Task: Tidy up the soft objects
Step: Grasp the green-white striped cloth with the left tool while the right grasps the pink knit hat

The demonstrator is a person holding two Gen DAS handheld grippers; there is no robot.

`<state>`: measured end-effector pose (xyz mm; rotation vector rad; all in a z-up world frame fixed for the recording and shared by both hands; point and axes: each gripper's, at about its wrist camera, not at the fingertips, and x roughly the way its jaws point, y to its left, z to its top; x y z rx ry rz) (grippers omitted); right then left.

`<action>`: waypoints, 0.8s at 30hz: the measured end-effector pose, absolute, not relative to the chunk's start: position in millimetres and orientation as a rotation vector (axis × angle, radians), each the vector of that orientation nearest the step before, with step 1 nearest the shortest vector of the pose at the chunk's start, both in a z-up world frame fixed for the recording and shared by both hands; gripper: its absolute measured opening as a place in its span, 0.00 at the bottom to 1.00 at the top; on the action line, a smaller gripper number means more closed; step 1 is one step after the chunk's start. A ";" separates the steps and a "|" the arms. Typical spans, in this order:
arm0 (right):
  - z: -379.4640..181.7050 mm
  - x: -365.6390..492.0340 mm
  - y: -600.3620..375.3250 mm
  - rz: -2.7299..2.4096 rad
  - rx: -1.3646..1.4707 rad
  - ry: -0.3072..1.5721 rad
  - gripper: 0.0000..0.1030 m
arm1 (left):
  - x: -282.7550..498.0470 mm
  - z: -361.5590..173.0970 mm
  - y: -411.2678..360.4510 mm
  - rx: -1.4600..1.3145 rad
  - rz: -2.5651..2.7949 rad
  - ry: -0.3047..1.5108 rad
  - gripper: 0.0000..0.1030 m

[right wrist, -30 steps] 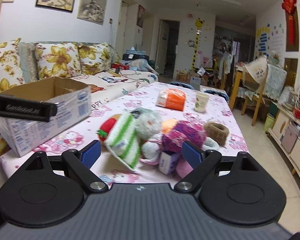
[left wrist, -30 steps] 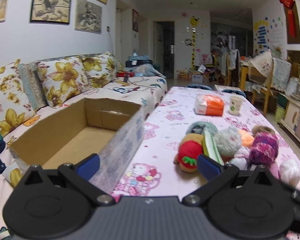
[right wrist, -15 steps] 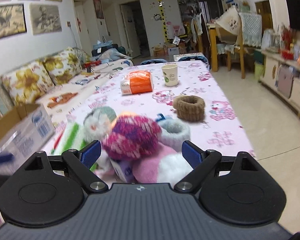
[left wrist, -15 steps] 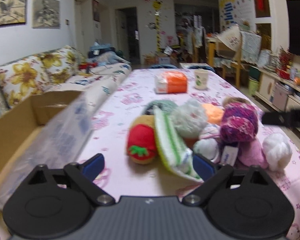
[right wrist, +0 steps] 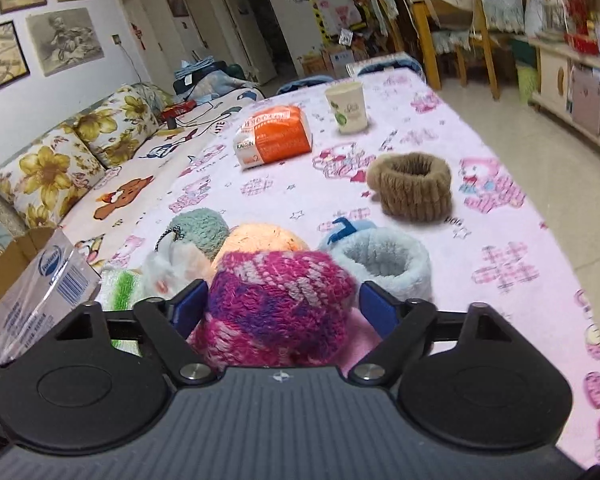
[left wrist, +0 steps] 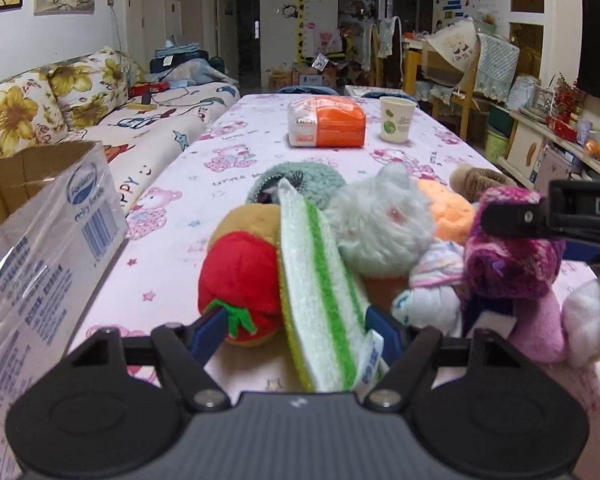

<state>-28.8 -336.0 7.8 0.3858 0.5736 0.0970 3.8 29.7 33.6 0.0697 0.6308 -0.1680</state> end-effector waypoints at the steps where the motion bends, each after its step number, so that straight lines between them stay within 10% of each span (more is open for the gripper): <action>1: 8.6 -30.7 -334.9 0.112 0.397 0.580 0.86 | 5.0 33.4 30.3 0.074 -0.170 0.629 0.65; 13: 27.0 -57.9 -305.6 0.095 0.256 0.543 0.63 | 10.5 42.6 49.1 -0.065 -0.218 0.651 0.23; 24: 65.8 -102.3 -302.9 0.109 0.303 0.448 0.60 | 0.0 72.3 72.7 -0.138 -0.220 0.578 0.18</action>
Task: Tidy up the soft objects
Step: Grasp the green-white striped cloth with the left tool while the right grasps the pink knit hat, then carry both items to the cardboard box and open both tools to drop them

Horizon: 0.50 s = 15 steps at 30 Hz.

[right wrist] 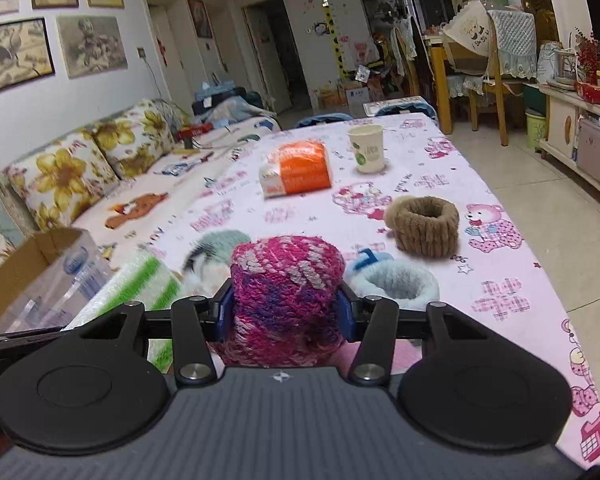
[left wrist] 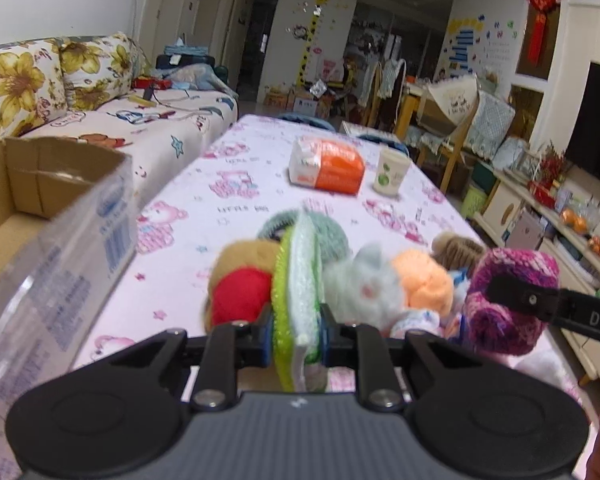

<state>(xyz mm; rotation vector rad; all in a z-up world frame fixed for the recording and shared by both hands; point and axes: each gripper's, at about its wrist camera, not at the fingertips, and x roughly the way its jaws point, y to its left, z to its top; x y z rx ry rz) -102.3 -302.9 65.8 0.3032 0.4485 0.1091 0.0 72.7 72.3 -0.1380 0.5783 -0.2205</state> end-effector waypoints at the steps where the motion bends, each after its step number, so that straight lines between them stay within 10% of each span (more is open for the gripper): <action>1: 70.6 -105.3 -302.2 0.122 0.321 0.441 0.60 | -2.0 76.4 76.0 -0.142 -0.219 0.565 0.18; 15: 118.9 -112.4 -228.5 0.353 0.396 0.437 0.60 | -19.4 121.2 148.3 -0.255 -0.078 0.400 0.18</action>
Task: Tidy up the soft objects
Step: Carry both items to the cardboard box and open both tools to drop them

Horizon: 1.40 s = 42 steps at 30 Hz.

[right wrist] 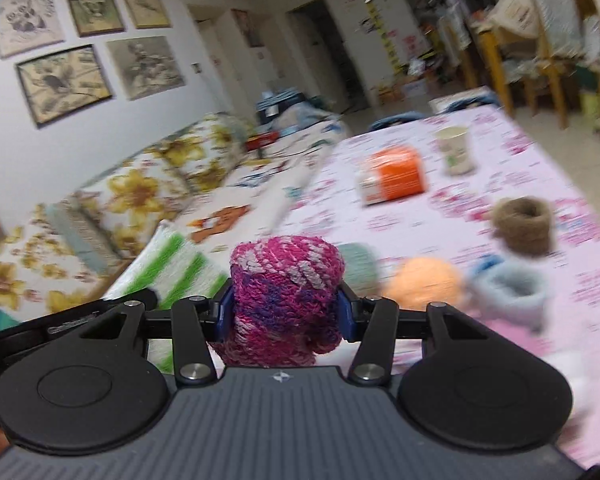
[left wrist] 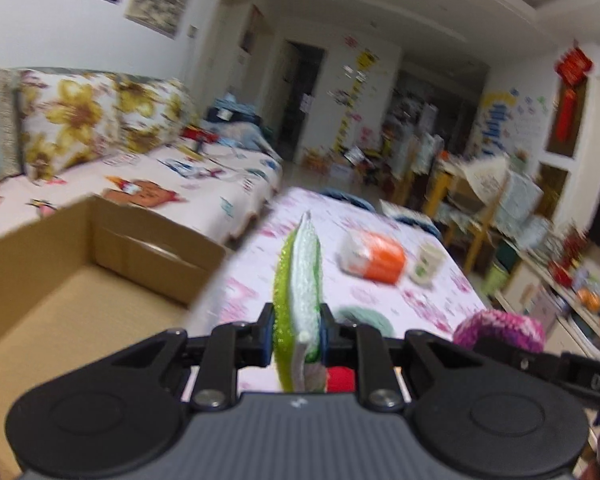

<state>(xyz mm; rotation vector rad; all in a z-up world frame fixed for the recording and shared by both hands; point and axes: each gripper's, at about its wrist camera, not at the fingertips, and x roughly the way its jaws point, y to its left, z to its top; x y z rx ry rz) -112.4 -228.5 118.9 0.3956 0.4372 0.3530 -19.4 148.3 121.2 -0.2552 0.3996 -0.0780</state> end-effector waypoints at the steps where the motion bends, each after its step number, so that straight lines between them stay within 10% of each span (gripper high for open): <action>1: 124.2 -111.9 -217.8 0.382 0.393 0.437 0.60 | -19.1 123.1 156.3 -0.274 -0.056 0.393 0.18; 17: 121.2 -49.8 -92.2 0.710 0.459 0.617 0.69 | -2.1 104.9 261.3 -0.379 0.432 0.429 0.18; 21: 119.7 -51.3 -87.2 0.725 0.467 0.635 0.97 | -3.1 100.4 269.4 -0.403 0.470 0.452 0.18; 24: 120.8 -54.4 -95.0 0.720 0.484 0.619 0.99 | -5.3 98.3 267.9 -0.417 0.482 0.466 0.18; 35: 122.8 -81.2 -164.9 0.440 0.387 0.478 1.00 | -14.4 110.8 237.6 -0.322 0.442 0.340 0.83; 42: 109.7 -98.0 -192.5 0.275 0.288 0.406 1.00 | -27.3 114.8 200.5 -0.224 0.376 0.181 0.93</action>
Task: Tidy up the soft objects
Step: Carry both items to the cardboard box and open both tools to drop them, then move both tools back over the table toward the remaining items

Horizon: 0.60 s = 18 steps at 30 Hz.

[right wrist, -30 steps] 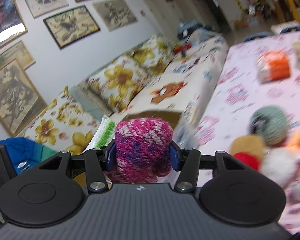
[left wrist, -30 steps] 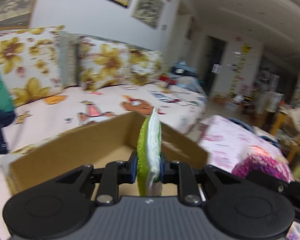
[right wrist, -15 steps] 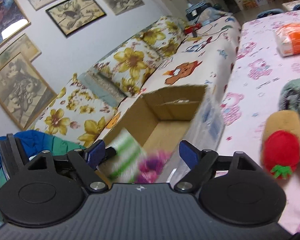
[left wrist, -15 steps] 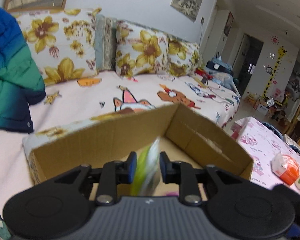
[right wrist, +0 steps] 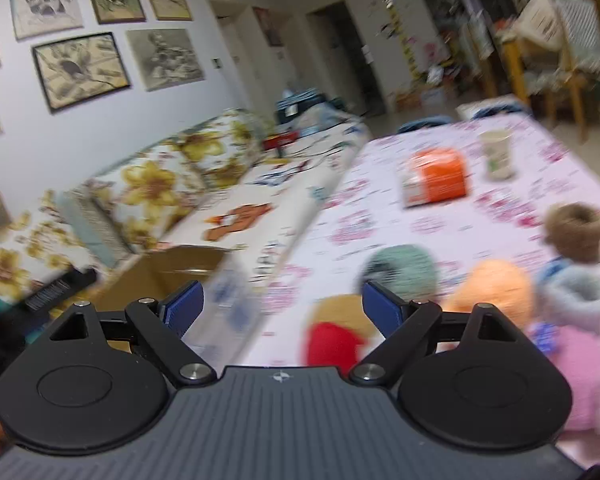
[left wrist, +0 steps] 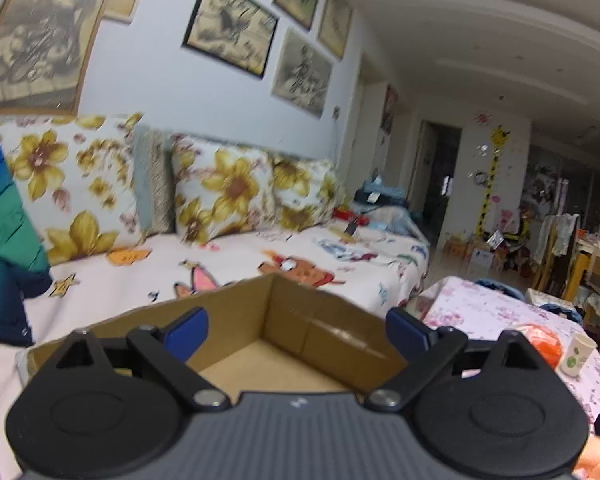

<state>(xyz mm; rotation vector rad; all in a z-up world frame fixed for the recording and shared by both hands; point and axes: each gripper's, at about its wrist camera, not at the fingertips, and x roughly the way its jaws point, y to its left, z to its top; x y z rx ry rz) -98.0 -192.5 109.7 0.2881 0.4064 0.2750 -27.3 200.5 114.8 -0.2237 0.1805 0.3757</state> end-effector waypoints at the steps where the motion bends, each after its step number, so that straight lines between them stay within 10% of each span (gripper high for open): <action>1: 109.5 -97.7 -191.2 0.260 0.269 0.405 1.00 | -28.0 114.3 197.1 -0.226 0.363 0.172 0.93; 18: 102.5 -102.6 -223.1 0.140 0.209 0.371 1.00 | -25.9 98.9 129.6 -0.091 0.128 0.184 0.99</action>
